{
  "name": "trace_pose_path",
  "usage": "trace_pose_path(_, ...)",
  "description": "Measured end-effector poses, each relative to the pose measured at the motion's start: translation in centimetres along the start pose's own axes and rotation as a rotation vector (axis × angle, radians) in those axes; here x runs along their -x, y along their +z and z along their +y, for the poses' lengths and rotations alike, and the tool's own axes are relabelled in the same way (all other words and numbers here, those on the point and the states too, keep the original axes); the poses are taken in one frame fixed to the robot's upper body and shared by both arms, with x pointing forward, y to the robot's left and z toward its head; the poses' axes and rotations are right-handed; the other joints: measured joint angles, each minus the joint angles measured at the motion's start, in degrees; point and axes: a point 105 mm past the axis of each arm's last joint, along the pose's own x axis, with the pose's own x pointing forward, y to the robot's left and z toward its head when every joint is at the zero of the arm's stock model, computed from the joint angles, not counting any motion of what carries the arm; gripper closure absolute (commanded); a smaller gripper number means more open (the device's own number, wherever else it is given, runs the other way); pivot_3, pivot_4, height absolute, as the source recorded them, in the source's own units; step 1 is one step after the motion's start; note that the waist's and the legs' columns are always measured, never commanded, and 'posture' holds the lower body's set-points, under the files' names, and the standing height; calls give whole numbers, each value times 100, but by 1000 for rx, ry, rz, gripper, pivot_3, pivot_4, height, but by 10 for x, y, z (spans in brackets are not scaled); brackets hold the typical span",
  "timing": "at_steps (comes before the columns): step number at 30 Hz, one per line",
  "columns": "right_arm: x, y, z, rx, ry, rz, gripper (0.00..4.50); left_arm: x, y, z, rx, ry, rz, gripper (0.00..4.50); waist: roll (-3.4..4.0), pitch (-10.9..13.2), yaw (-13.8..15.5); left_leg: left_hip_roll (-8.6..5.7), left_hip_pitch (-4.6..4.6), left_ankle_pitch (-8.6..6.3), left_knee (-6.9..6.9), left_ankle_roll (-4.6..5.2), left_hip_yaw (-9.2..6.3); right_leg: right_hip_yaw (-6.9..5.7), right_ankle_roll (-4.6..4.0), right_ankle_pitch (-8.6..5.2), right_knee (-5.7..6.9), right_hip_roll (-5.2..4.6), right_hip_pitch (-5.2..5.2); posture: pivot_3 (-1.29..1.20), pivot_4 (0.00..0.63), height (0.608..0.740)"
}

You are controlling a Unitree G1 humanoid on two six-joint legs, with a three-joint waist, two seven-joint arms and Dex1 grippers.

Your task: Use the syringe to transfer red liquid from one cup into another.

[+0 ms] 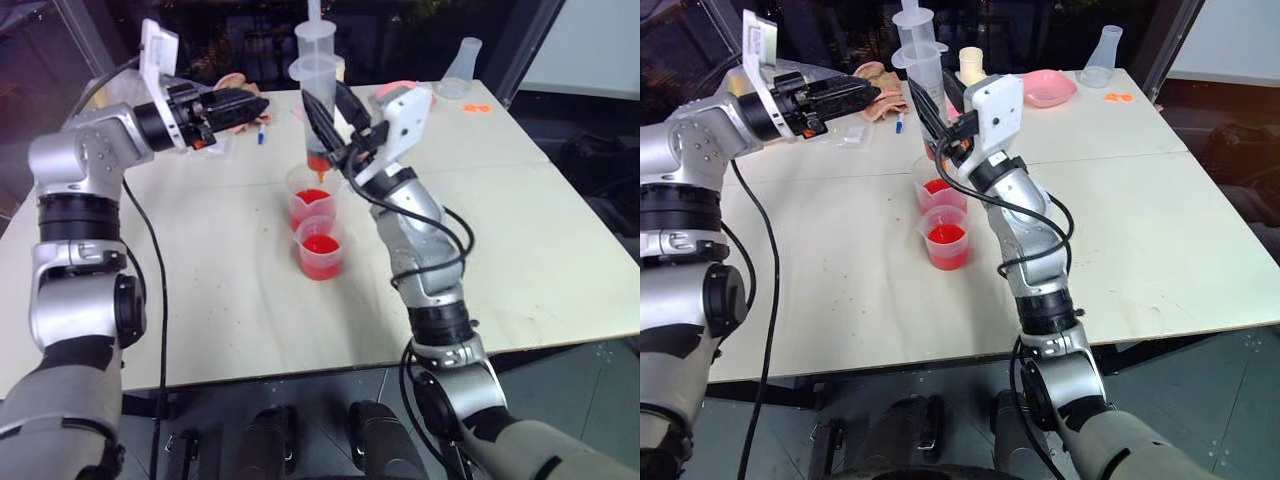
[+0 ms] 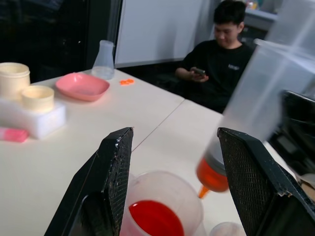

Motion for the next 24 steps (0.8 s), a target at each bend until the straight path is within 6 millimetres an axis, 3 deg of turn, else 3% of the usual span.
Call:
trace_pose_path(5,16,-9,16,-43,37,72,3210,-27,13,-19,-19,-83,-26,1630,0,0,-5,0,-1,0,0,1,2,1,0,0,0,2,0,0,150,740)
trace_pose_path(10,21,-7,20,-46,28,79,3210,-39,17,-29,-10,-122,-26,1630,0,0,-48,3,2,0,-2,1,2,2,0,0,3,8,-2,0,150,740)
trace_pose_path(18,23,-9,23,-48,27,82,3210,-39,16,-35,1,-150,-4,1630,0,0,-34,3,1,0,0,1,2,3,0,0,2,8,-1,0,150,740)
trace_pose_path(24,23,-11,22,-46,24,90,3210,-27,20,-29,-9,-142,2,1630,0,0,-40,4,2,0,-1,1,1,3,0,0,2,8,-2,0,150,740)
